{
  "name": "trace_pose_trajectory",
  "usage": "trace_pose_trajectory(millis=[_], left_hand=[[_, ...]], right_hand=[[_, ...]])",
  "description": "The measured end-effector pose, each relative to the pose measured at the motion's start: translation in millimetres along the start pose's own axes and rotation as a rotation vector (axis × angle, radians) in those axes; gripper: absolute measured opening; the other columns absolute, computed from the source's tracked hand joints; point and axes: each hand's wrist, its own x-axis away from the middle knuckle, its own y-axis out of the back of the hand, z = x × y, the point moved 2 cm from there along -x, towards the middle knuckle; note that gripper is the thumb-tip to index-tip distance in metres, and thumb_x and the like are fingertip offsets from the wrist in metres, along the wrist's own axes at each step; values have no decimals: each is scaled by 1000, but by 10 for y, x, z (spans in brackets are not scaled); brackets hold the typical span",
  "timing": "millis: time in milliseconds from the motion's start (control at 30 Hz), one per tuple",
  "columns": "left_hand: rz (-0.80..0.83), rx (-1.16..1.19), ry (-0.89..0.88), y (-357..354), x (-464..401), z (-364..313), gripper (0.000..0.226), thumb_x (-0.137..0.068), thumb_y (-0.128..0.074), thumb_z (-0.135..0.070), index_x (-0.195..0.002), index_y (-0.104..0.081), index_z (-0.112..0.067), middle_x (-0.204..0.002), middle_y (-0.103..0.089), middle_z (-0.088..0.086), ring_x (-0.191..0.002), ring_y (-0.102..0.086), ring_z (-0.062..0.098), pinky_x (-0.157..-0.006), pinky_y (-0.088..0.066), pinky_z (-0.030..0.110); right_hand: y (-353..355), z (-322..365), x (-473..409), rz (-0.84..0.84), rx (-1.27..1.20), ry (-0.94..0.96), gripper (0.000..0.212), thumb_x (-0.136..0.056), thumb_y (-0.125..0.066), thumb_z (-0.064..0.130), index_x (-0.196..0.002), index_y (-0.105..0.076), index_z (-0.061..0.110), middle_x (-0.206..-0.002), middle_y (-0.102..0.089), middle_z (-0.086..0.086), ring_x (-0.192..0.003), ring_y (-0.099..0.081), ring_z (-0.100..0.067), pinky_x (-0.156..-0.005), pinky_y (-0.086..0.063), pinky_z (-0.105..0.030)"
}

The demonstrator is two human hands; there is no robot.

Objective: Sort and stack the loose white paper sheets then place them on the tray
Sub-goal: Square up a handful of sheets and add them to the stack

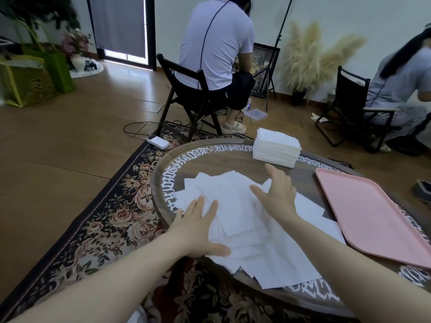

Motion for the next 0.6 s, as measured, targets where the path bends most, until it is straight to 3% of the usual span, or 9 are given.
trace_pose_trajectory(millis=[67, 133, 233, 300, 333, 400, 467, 533, 600], left_hand=[[4, -10, 5, 3, -6, -23, 117, -80, -54, -75, -150, 28, -30, -157, 34, 8, -147, 27, 24, -122, 6, 50], [-2, -18, 10, 1, -10, -25, 117, -80, -54, -75, -150, 27, -30, -158, 34, 8, -147, 27, 24, -122, 6, 50], [-17, -28, 14, -23, -5, -16, 116, -80, -53, -76, -150, 27, -31, -158, 33, 8, -148, 26, 24, -122, 6, 49], [-25, -34, 14, -33, -4, -16, 116, -79, -53, -77, -151, 27, -31, -158, 32, 8, -148, 26, 23, -122, 6, 49], [-28, -34, 16, -34, -4, -16, 116, -79, -53, -77, -151, 27, -31, -159, 32, 8, -148, 26, 23, -122, 6, 48], [-28, -32, 17, -32, -7, -18, 117, -79, -53, -77, -151, 27, -31, -158, 32, 8, -148, 26, 24, -122, 6, 49], [-29, -24, 14, -27, -11, -25, 118, -79, -54, -76, -150, 28, -30, -158, 33, 8, -148, 26, 24, -122, 5, 50], [-36, 1, 9, -20, -3, -32, 121, -78, -56, -76, -148, 31, -30, -156, 37, 7, -148, 26, 25, -122, 5, 50], [-50, 45, 6, -19, 6, -37, 124, -77, -57, -76, -147, 34, -28, -154, 40, 5, -147, 27, 25, -122, 7, 49]], right_hand=[[2, 16, -88, 159, -88, 34, 51, -90, -68, 31, -137, -51, 20, -126, -59, 5, -119, -51, -17, -100, -35, -35], [-41, 50, -165, 371, -203, -86, 49, -91, -68, 30, -134, -50, 17, -116, -64, 1, -103, -58, -15, -82, -44, -27], [-75, 120, -290, 485, -148, -234, 23, -90, -67, 30, -104, -54, 18, -99, -57, -7, -74, -51, -19, -60, -36, -25], [-30, 163, -357, 544, -99, -358, 28, -89, -69, 34, -83, -50, 13, -84, -49, -9, -61, -41, -20, -58, -33, -27], [-1, 177, -374, 591, -58, -412, 33, -88, -70, 37, -83, -52, 11, -80, -47, -7, -58, -40, -20, -57, -35, -28], [55, 203, -359, 697, -5, -464, 38, -85, -74, 42, -93, -57, 9, -78, -49, -4, -57, -45, -19, -55, -41, -27], [79, 215, -295, 811, -89, -486, 38, -82, -77, 42, -100, -65, 11, -78, -65, -2, -62, -62, -19, -60, -52, -27], [54, 223, -206, 880, -204, -480, 36, -80, -80, 40, -105, -69, 16, -86, -77, 2, -76, -73, -16, -70, -59, -29], [-12, 222, -144, 854, -239, -438, 36, -77, -83, 35, -107, -69, 19, -98, -77, 0, -91, -73, -18, -82, -59, -32]])
